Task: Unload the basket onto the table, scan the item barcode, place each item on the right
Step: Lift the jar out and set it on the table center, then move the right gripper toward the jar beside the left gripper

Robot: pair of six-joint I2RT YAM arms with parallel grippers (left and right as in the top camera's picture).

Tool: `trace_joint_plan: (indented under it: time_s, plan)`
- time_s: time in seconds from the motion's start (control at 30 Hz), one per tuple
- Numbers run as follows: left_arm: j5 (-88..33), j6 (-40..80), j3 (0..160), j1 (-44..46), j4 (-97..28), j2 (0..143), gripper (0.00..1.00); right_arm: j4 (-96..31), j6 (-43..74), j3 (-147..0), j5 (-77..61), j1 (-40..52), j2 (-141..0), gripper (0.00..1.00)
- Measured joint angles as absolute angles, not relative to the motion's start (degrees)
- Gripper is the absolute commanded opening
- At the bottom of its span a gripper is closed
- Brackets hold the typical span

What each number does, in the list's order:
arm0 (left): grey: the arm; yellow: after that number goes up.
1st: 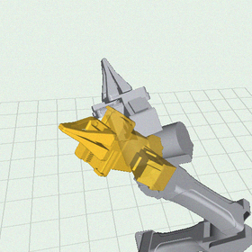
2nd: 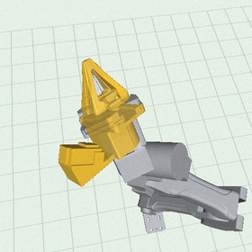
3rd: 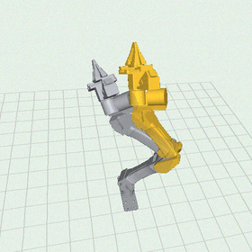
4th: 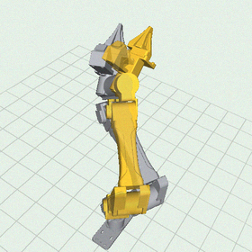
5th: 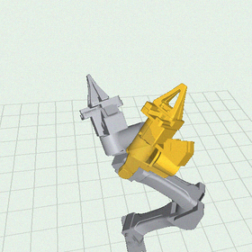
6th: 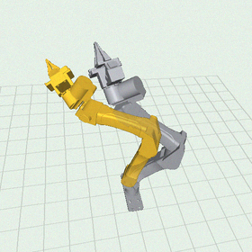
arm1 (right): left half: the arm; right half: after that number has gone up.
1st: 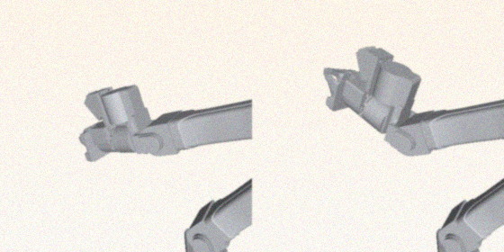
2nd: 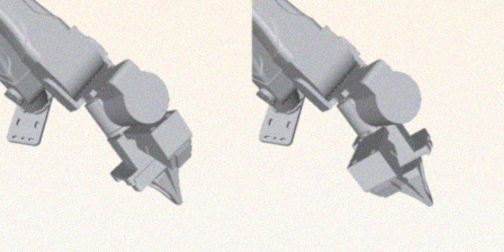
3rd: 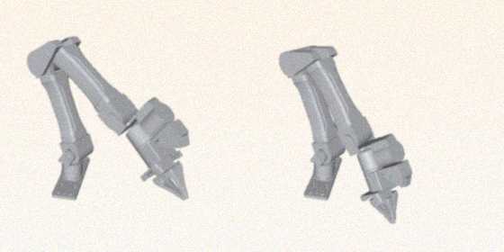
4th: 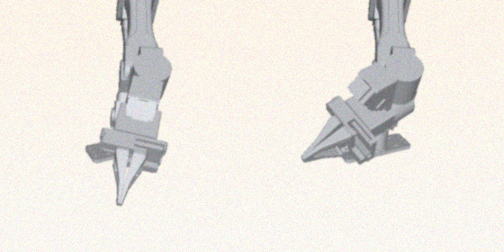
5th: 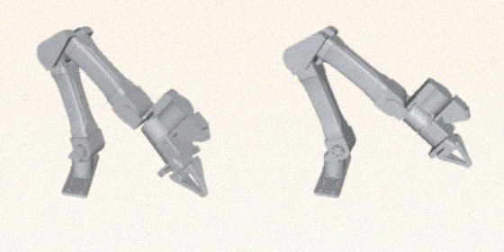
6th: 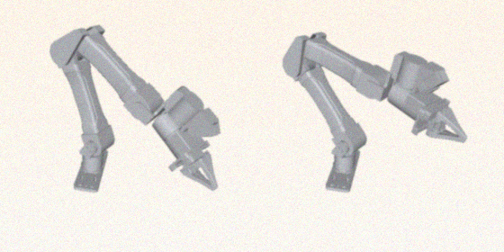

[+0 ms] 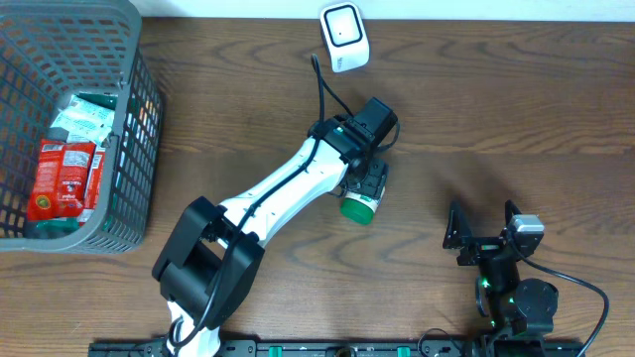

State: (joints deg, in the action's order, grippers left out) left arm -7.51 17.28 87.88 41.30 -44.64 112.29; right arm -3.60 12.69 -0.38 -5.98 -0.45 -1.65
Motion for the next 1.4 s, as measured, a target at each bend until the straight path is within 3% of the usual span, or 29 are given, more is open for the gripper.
trace_joint_plan:
  time_s: [0.3,0.53,0.6,0.63,0.7,1.03,1.4]
  plan:
    - [-2.1,16.8,87.9,39.7,-51.1,111.4,0.71,-3.6,12.7,-0.4,-6.0,-0.4,-1.7,0.99]
    - [-1.1,17.0,87.9,32.4,-57.3,103.1,0.7,-3.6,12.7,-0.4,-6.0,-0.4,-1.7,0.99]
    - [-1.2,17.3,87.9,30.1,-59.3,100.4,0.52,-3.6,12.7,-0.4,-6.0,-0.4,-1.7,0.99]
    - [-1.7,17.7,87.9,29.2,-60.3,99.3,0.3,-3.6,12.7,-0.4,-6.0,-0.4,-1.7,0.99]
    - [-3.3,17.7,87.9,28.0,-61.8,98.0,0.07,-3.6,12.7,-0.4,-6.1,-0.4,-1.7,0.99]
    - [-16.6,16.9,83.6,33.7,-56.5,97.8,0.07,-3.1,13.9,-0.4,-10.8,-0.4,-1.7,0.99]
    - [-19.6,18.1,76.0,43.5,-41.9,97.9,0.08,-3.1,23.1,-0.4,-11.8,-0.4,-9.0,0.99]
